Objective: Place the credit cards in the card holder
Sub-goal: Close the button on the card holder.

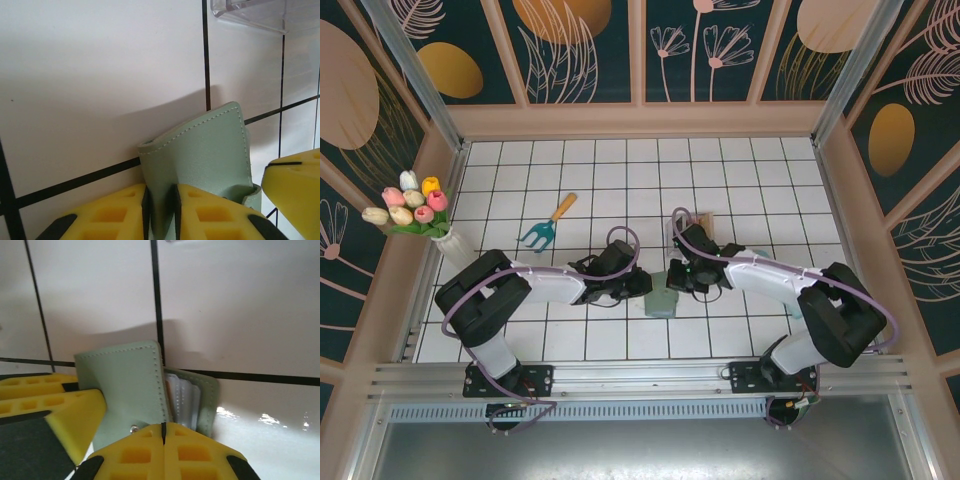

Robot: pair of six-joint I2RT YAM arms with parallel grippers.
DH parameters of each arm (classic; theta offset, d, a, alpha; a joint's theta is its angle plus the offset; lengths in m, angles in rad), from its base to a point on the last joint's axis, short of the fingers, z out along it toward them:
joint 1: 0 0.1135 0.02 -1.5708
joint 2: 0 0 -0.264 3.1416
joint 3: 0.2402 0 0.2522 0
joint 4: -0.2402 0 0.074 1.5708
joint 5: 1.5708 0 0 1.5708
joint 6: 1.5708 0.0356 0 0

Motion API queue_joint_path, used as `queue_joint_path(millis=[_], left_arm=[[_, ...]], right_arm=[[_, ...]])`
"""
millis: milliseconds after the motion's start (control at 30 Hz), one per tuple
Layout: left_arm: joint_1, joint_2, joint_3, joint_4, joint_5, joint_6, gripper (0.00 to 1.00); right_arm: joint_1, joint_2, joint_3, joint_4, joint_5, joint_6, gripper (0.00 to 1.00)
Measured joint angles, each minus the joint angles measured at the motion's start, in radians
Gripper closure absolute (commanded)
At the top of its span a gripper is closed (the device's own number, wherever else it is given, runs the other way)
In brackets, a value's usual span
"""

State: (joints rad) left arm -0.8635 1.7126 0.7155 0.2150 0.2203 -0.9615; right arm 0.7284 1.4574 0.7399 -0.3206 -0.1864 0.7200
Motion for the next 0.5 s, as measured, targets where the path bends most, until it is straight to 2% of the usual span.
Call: queue_joint_path(millis=[167,500], left_arm=[[0.000,0.006,0.012,-0.011,0.011,0.034,0.68],[0.000,0.009,0.031,-0.037,0.035,0.103,0.62]], right_arm=[[0.000,0.000,-0.023,0.003,-0.018,0.016,1.00],[0.011,0.016,-0.023,0.031,-0.012,0.048,1.00]])
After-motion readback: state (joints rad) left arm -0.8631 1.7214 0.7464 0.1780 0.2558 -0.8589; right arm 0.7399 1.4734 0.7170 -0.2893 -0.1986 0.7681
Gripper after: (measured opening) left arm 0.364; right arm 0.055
